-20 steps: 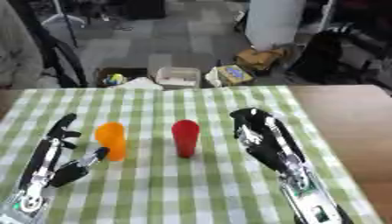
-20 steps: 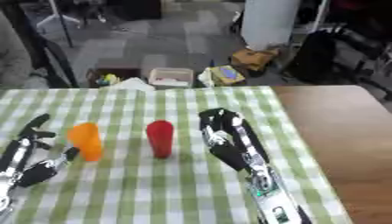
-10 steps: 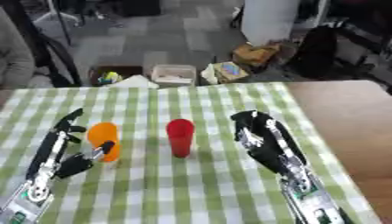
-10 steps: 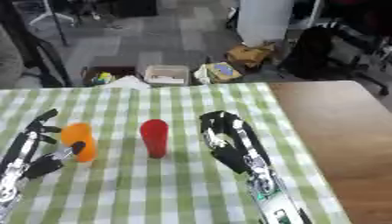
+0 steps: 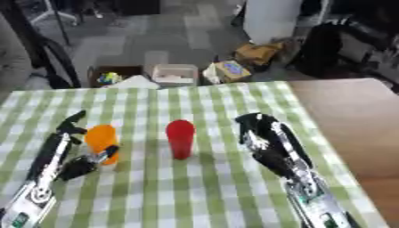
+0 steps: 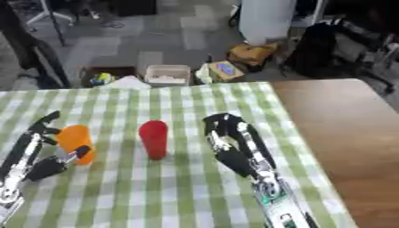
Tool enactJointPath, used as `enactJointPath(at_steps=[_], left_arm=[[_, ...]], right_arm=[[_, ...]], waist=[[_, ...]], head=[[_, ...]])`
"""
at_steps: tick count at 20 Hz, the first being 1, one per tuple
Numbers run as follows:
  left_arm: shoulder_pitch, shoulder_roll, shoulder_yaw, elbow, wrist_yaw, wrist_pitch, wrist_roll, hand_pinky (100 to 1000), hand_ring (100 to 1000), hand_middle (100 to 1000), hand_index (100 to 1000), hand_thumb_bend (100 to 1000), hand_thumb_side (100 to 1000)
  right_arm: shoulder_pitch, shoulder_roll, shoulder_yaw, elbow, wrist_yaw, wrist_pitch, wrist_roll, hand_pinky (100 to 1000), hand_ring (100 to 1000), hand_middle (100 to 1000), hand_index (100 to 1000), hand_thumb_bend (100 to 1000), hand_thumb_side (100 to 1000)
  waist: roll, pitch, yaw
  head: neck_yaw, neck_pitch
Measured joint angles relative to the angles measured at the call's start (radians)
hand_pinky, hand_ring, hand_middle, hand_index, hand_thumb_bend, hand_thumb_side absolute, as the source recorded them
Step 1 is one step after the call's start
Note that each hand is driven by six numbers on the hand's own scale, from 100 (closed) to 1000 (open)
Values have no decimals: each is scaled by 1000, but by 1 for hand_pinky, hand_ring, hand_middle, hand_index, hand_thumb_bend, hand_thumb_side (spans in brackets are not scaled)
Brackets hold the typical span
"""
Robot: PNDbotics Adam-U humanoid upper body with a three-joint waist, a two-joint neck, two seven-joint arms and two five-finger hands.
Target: Pour the contents of one cup into another cup.
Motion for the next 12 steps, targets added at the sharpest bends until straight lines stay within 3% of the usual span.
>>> enactJointPath(at_steps=[12], left_arm=[[-13, 1, 0, 22, -19, 12, -10, 656, 768, 918, 1000, 729, 703]], right_arm=[[-1, 0, 5, 0, -7, 1, 3, 580, 451, 337, 696, 100, 619]], waist=[[0, 21, -23]], head=[[3, -13]])
